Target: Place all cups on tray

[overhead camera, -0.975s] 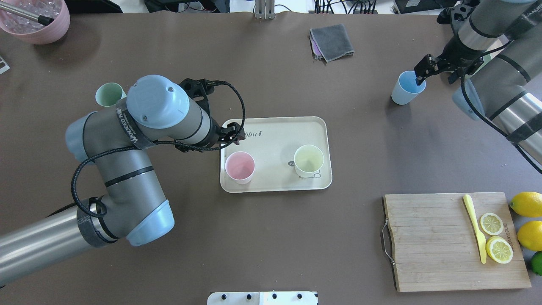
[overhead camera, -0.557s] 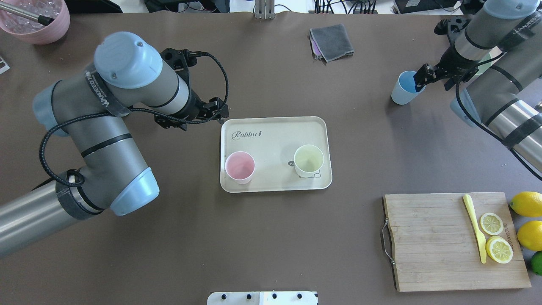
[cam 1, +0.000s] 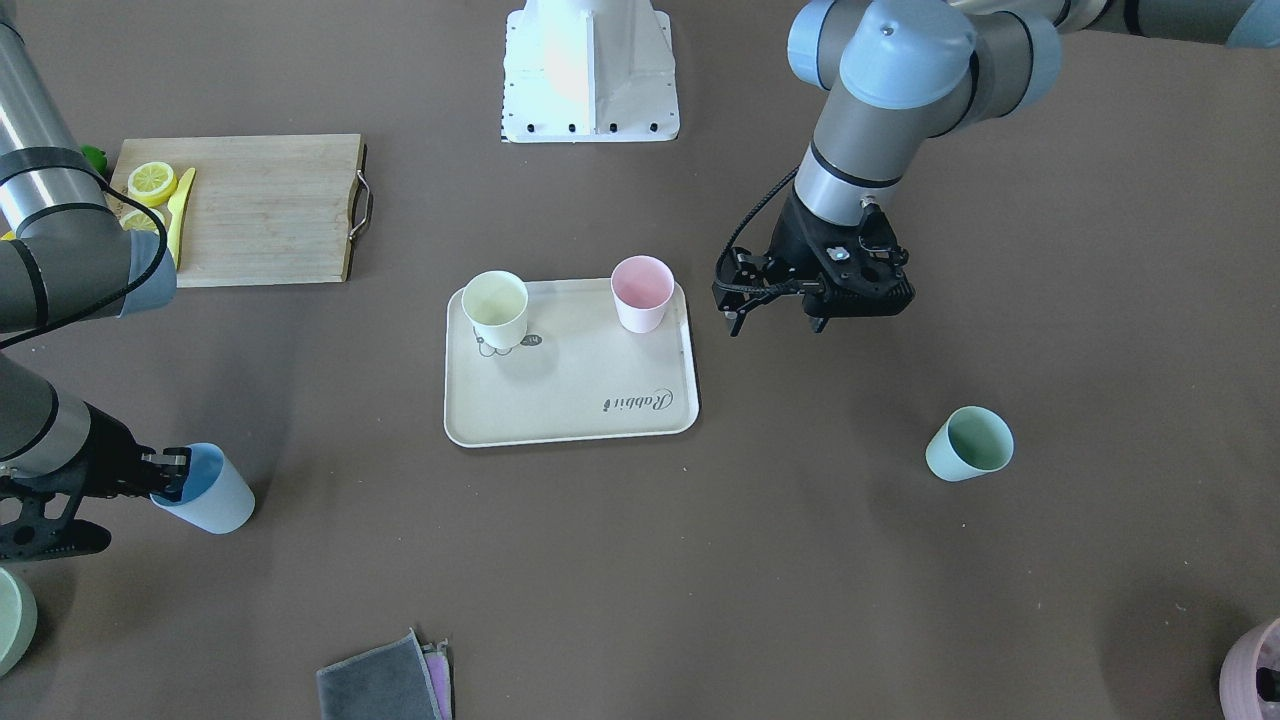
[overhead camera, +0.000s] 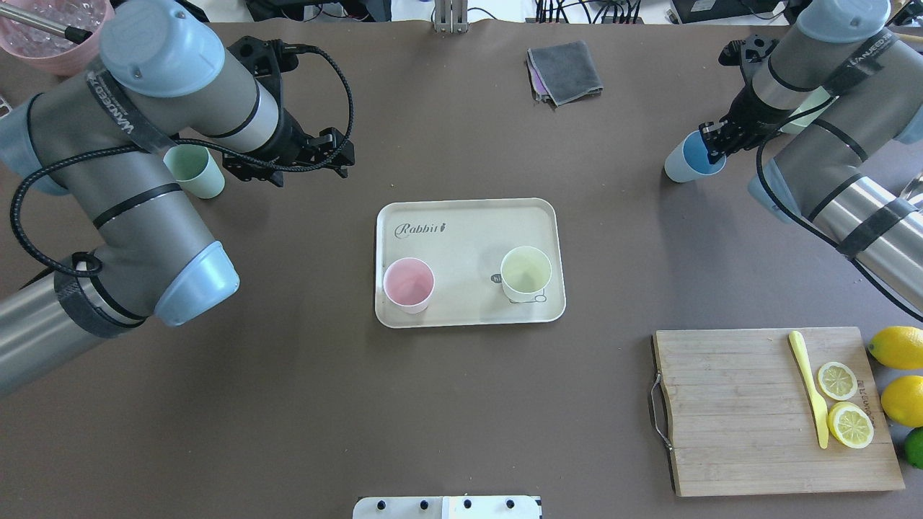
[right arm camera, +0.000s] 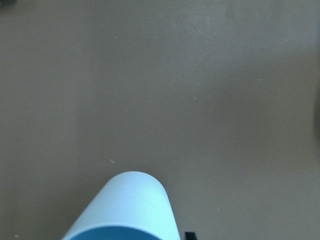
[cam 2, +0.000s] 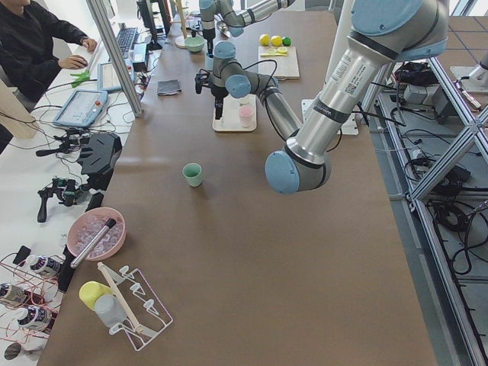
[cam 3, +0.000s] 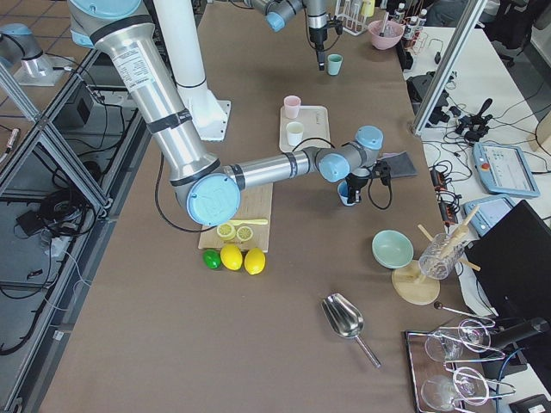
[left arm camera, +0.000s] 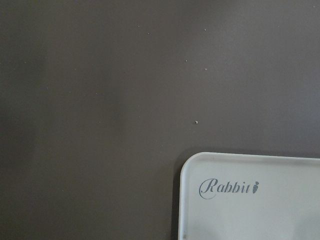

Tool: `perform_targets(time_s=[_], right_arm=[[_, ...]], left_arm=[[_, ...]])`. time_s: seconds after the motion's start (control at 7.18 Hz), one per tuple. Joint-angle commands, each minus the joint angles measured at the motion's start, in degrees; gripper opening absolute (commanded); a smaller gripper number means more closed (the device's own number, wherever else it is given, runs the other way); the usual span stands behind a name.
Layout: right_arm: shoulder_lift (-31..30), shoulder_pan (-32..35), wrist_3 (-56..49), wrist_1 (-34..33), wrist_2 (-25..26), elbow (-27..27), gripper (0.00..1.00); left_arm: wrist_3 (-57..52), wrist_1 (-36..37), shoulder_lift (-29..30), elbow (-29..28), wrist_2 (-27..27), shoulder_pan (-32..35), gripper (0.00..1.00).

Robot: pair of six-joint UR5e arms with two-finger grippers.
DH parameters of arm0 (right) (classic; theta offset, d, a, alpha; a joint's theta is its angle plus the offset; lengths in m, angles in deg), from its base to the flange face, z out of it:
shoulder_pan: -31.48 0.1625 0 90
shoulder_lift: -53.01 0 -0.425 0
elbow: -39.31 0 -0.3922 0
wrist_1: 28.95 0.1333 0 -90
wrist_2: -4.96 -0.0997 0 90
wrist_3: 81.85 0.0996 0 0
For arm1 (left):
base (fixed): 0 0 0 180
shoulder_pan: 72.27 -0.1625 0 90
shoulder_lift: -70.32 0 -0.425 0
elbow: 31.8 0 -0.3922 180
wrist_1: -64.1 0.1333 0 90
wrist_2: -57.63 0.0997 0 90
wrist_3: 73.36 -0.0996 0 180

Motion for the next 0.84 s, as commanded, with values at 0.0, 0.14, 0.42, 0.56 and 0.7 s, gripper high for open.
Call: perform_targets(time_s=[0.0, 0.14, 0.42, 0.56, 0.7], right_arm=[[1.4, 0.1, 0.7, -0.8, -1.1, 2.0, 0.00], [2.0, 0.4, 1.9, -0.8, -3.2, 2.8, 0.00], [5.7, 0.0, 5.8, -3.0, -4.6, 3.8, 0.00], [7.2, -1.5, 10.0, -4.3, -4.6, 6.0, 0.00], [8.9, -4.2, 14.4, -4.5, -4.2, 7.0, 0.00]], left_arm=[[-8.1, 0.3, -2.3, 0.2, -4.5, 6.8, 0.97], [-14.6, 0.3, -5.0, 0.0, -5.8, 10.2, 0.97], [-24.4, -0.1, -10.6, -0.4, -5.6, 12.7, 0.97], [-28.6, -1.0, -14.1, -0.2, -5.6, 13.8, 0.97], [-29.6, -3.8, -17.0, -0.3, -5.6, 14.2, 0.97]])
